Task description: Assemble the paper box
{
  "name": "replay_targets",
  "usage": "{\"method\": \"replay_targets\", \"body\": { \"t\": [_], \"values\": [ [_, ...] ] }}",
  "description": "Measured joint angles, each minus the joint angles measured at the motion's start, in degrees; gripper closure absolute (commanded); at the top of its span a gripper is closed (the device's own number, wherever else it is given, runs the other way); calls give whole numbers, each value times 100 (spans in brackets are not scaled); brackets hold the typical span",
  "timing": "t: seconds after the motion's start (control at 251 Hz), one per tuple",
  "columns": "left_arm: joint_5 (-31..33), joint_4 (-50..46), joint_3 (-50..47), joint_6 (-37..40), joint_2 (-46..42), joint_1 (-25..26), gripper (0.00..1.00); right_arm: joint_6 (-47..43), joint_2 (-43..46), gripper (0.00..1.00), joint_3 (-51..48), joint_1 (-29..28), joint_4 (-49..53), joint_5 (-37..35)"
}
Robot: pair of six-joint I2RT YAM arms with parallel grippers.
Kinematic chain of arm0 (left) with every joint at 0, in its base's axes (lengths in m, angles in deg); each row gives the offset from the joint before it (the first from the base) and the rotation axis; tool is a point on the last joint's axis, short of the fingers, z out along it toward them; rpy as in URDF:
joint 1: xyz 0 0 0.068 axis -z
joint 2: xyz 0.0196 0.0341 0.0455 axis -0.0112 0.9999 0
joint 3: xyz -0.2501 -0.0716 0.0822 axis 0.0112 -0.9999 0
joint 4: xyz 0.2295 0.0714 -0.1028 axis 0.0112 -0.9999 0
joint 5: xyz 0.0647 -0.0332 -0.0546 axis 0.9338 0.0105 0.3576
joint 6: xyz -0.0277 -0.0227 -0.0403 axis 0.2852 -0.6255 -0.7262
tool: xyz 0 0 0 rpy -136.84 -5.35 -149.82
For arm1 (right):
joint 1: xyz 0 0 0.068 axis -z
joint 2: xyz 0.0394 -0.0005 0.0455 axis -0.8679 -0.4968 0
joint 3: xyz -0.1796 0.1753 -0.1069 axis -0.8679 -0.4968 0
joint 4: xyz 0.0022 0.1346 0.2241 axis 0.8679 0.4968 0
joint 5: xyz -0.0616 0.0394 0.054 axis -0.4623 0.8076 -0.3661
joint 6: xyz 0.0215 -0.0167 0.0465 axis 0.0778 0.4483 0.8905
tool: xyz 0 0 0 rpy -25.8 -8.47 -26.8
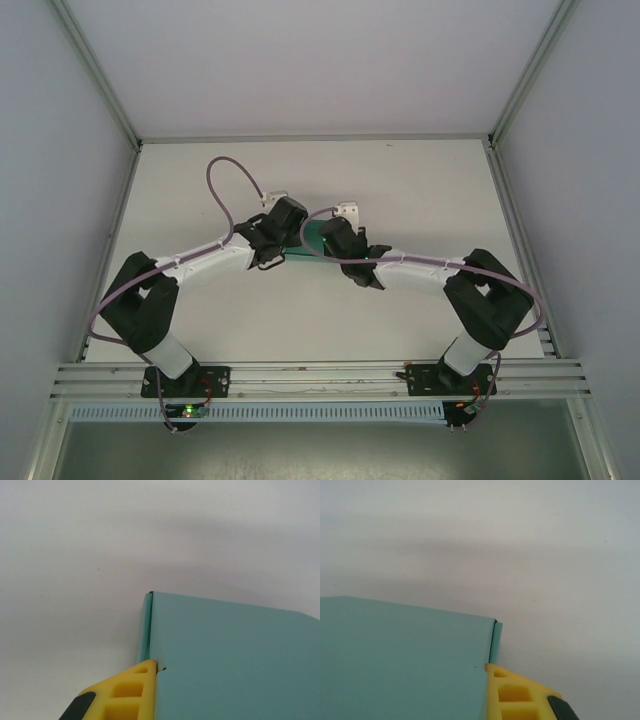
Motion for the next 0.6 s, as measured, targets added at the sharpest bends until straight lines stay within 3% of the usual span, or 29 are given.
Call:
{"method": "replay_targets", "body": {
  "t": [0.363,0.423,0.531,0.603],
  "values": [
    [-264,-682,-527,-42,-415,188,48,-42,13,97,-236,-402,-92,-664],
    [-334,-791,-535,-48,-678,234,36,-44,11,96,-236,-435,-90,-699],
    [-452,-979,-557,-66,-1257,275,1,-44,11,96,-264,-476,-92,-767],
    [-476,-1156,-551,-136,-1659,286,0,-46,11,94,-319,-501,-168,-791]
  ]
}}
